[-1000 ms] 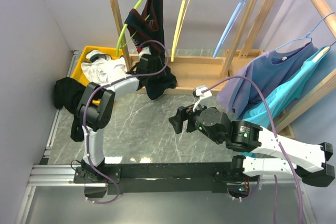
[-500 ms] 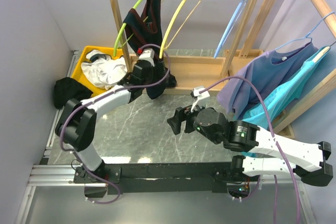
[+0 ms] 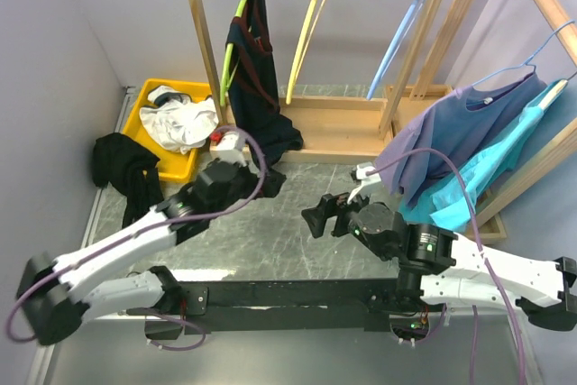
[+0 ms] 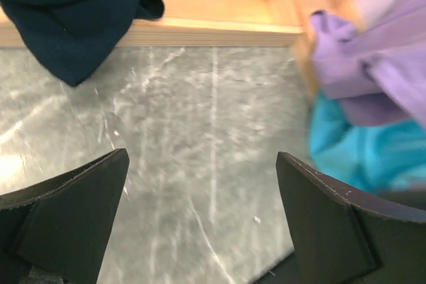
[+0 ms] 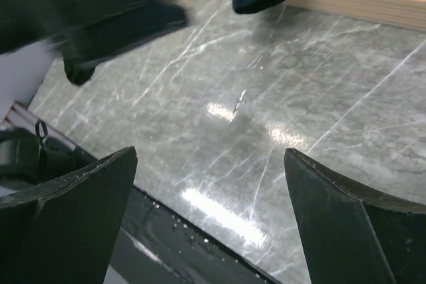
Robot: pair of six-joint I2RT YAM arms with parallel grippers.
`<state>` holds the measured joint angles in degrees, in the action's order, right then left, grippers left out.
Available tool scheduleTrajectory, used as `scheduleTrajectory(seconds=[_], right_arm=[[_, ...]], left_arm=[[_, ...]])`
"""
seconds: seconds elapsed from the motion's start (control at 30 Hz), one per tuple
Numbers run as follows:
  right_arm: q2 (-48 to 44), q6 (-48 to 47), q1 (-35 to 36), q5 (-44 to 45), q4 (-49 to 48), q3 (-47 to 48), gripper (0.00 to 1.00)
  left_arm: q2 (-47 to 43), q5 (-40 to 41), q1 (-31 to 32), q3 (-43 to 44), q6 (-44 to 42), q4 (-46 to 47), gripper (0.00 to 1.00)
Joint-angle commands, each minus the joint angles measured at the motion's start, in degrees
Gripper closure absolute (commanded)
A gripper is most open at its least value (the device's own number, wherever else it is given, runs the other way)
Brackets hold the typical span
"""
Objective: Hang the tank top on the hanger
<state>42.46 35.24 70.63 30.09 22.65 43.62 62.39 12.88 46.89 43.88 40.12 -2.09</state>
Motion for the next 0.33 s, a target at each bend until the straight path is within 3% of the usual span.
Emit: scheduleTrajectory(seconds=[0.0, 0.3], right_arm=[[-3.2, 2.1, 0.1, 4.5, -4.6, -4.1, 0.00], [-3.6, 4.2, 0.1, 7.6, -5.6, -7.8, 0.00]], left_arm=[[-8.8, 2.9, 1.8, -2.9, 4.5, -6.1, 0.01], [-10.1, 2.6, 2.5, -1.2, 3.6, -12.6, 0.00]])
